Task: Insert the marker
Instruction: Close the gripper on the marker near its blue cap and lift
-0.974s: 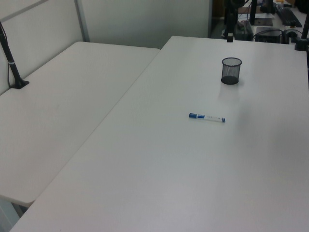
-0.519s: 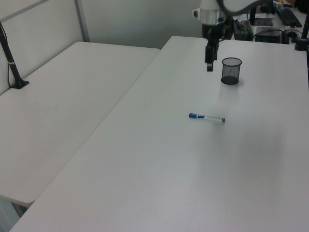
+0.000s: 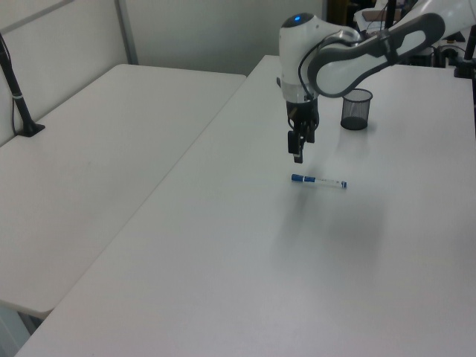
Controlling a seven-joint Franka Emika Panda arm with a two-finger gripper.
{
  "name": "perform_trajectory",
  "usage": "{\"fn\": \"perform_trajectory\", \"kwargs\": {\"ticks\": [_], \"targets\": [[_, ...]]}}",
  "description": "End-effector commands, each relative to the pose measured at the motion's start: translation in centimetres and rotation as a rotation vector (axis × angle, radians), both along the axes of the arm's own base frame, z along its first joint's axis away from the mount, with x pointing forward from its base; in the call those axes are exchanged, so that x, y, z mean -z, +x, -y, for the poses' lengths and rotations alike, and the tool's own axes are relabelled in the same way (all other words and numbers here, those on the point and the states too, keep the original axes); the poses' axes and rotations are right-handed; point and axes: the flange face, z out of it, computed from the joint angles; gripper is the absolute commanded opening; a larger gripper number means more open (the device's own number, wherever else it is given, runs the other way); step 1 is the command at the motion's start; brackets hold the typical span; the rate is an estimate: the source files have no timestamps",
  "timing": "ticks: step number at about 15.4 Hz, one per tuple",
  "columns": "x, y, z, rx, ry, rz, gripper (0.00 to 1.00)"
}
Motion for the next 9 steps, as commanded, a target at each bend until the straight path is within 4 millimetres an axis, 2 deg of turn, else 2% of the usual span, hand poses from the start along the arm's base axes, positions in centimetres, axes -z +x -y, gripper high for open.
{"fn": "perform_trajectory", "kwargs": {"ticks": [1,4,6,7,8,9], "targets": [[2.9,0.5,-1.2,0.042,-0.017,0.014,0.98],[4.7,0.4,-2.1,0.046,-0.013,0.011,0.92],[5.5,0.3,-3.1,0.032,-0.005,0.006,0.79],[5.6,0.2,-3.3,0.03,-0.002,0.004,0.63],[5.4,0.3,-3.1,0.038,0.005,0.006,0.28],[5.2,0.4,-3.0,0.051,0.01,0.01,0.0]]}}
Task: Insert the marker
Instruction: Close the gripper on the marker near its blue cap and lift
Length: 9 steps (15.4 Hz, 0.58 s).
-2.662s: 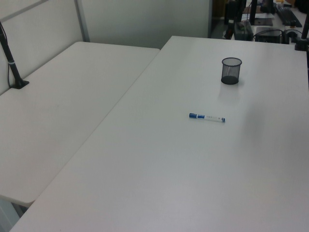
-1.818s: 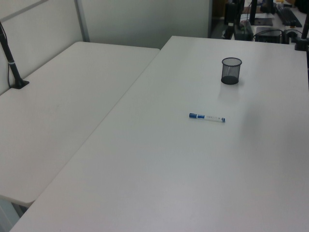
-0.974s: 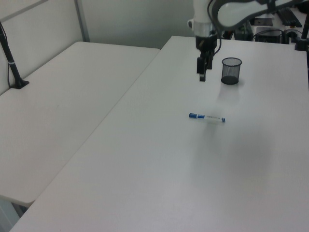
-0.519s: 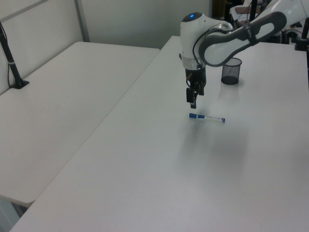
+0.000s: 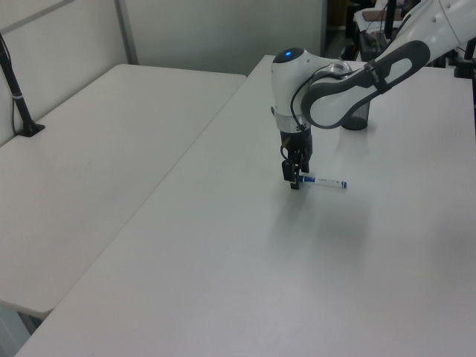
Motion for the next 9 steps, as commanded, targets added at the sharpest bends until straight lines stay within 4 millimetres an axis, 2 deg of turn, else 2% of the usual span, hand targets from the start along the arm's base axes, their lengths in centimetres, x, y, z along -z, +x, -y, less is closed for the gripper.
{"fn": "perform_trajectory", "kwargs": {"ticks": [1,7,8,9], "targets": [[-0.8,0.1,0.2,0.04,0.003,0.031,0.0],[-2.1,0.2,1.2,0.048,0.003,0.042,0.0],[-2.9,0.3,1.7,0.051,0.002,0.052,0.0],[-4.8,0.4,3.1,0.067,0.005,0.077,0.0]]}}
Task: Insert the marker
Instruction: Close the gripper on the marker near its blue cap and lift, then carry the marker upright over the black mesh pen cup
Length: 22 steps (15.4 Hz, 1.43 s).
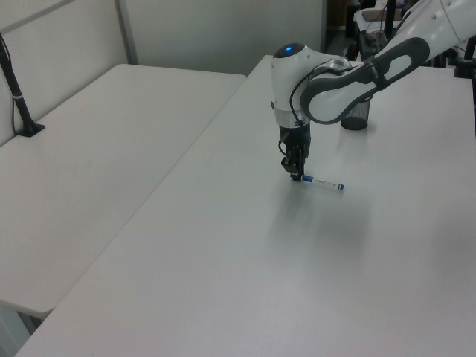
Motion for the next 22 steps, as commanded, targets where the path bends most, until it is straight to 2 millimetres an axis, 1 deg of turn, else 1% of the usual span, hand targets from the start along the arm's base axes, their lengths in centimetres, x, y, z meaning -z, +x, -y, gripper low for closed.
{"fn": "perform_trajectory", "kwargs": {"ticks": [1,2,5,8,10,11,13,14,17,18,21,22], "targets": [[-5.7,0.0,3.6,0.044,0.005,0.082,0.0],[-7.7,-0.1,5.1,0.047,0.007,0.11,0.0],[-14.0,-0.9,11.5,0.051,0.014,0.193,0.0],[-18.1,-2.7,18.0,0.002,0.002,0.244,0.0],[-19.8,-3.7,21.6,-0.031,0.014,0.27,0.0],[-19.8,-4.2,23.3,-0.044,0.024,0.275,0.0],[-20.5,-5.4,26.8,-0.081,0.033,0.304,0.0],[-20.4,-6.0,28.2,-0.102,0.04,0.319,0.0],[-18.7,-7.2,31.7,-0.136,0.026,0.385,0.0],[-18.0,-7.3,32.3,-0.132,0.025,0.41,0.0],[-16.1,-7.5,33.2,-0.126,0.012,0.468,0.0],[-14.7,-7.7,33.2,-0.119,-0.003,0.49,0.0]]}}
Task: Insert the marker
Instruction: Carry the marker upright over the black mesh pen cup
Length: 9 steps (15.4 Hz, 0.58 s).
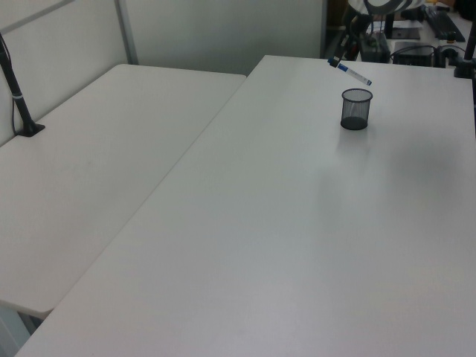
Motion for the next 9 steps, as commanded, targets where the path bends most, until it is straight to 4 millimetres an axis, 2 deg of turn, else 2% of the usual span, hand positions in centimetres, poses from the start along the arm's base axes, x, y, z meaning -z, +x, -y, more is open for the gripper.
{"fn": "perform_trajectory", "kwargs": {"ticks": [1,6,7,9], "targets": [[3.0,-1.3,-0.4,0.002,-0.025,0.072,0.0],[5.4,-2.0,-1.0,0.013,-0.046,0.107,0.0],[5.6,-2.0,-1.0,0.012,-0.045,0.102,0.11],[5.5,-2.2,-0.6,0.012,-0.047,0.099,0.47]]}}
